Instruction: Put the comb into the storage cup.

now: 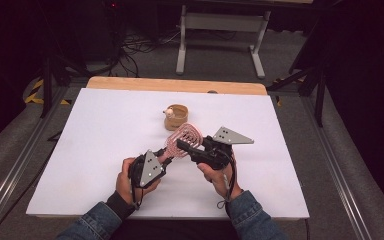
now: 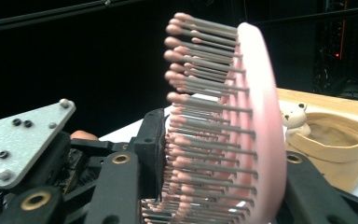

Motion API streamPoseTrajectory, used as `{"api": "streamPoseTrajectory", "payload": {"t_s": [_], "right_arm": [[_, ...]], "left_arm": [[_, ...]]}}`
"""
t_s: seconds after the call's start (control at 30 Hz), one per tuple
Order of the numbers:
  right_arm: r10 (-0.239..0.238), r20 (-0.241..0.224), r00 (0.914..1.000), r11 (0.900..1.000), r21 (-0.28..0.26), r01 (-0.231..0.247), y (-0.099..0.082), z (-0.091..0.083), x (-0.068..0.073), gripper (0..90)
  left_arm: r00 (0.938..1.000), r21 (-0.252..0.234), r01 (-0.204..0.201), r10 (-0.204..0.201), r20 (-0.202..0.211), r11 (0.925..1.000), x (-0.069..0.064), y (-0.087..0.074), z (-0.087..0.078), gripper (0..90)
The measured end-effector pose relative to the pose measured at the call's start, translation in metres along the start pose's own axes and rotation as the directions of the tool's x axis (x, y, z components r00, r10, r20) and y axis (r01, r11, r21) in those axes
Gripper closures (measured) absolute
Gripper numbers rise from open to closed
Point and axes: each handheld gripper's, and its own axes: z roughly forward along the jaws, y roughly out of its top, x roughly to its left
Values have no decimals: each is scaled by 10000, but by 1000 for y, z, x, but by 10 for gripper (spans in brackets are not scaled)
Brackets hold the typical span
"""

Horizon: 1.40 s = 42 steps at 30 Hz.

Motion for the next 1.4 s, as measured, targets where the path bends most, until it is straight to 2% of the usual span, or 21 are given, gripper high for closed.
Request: {"api": "streamPoseTrajectory", "payload": {"t_s": [0.17,0.23,0.4,0.5,0.6,0.93,1.1,1.2,1.4], "right_arm": [[-122,-85,9999,9999,-57,122,0,-1,3,625],[-186,40,9998,9996,-209,187,-1,-2,4,627],[-573,92,9983,9978,-327,576,0,-4,8,630],[-690,202,9974,9967,-413,698,1,-6,8,630],[-828,396,9958,9955,-428,844,2,-8,7,631],[-1197,634,9908,9911,-505,1229,7,-17,5,632],[-1366,735,9879,9890,-471,1403,9,-18,6,632],[-1473,837,9855,9873,-469,1516,10,-20,7,632],[-1558,962,9831,9858,-480,1610,11,-22,6,632]], "left_arm": [[9999,40,11,-12,127,10000,0,0,1,692],[9998,-14,16,-16,173,10000,1,0,1,691],[9996,-17,112,-112,256,9999,1,0,1,671],[9991,-7,240,-239,358,9997,4,-1,1,630],[9968,-65,475,-470,640,9989,5,-2,2,565],[9942,65,518,-522,937,9986,8,-6,4,387],[9890,176,757,-773,1264,9970,13,-11,5,321],[9872,414,719,-770,1395,9965,14,-12,5,275],[9847,481,730,-797,1552,9962,14,-12,4,196]]}}
